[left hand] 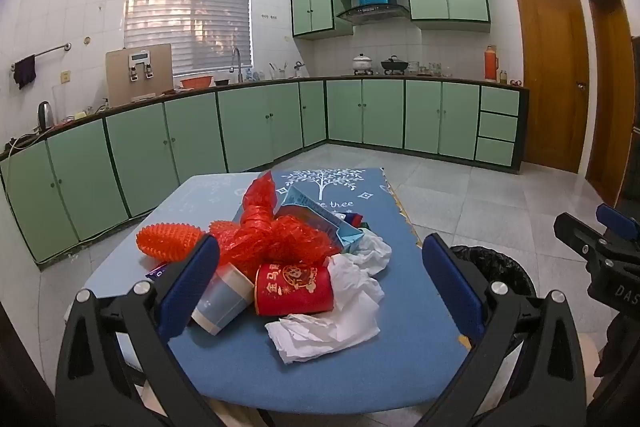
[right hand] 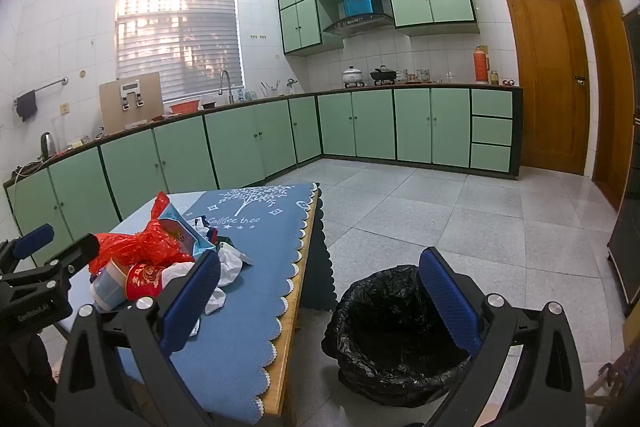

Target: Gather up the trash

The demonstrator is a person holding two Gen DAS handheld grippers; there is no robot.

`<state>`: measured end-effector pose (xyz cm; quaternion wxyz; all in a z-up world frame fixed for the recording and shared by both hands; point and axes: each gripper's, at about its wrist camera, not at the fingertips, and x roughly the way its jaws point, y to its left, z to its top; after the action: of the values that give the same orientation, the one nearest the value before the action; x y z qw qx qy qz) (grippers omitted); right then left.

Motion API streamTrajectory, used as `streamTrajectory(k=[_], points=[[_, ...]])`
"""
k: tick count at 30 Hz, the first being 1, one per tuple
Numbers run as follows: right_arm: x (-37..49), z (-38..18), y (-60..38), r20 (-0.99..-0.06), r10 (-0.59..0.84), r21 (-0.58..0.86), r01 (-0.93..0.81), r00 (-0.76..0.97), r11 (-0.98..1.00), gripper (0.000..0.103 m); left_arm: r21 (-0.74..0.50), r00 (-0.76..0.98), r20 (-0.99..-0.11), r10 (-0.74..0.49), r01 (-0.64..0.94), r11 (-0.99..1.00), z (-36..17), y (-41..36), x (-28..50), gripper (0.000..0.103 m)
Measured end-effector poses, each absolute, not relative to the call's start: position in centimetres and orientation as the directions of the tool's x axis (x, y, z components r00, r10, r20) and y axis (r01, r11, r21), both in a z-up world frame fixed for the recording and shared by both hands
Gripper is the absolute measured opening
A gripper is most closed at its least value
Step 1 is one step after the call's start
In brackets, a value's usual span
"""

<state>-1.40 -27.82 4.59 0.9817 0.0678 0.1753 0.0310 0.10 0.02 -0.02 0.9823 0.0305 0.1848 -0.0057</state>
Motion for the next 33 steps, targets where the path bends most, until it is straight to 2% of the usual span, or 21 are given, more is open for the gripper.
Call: streamTrajectory(k=[33], points=[[-1.5, 4.7, -27.9, -0.332, 0.083, 0.145, -0.037, 0.94, 0.989, 0.097, 0.062, 0.943, -0.333, 0.003, 0.019, 0.998, 0.8, -0.1, -0.7, 0.098]])
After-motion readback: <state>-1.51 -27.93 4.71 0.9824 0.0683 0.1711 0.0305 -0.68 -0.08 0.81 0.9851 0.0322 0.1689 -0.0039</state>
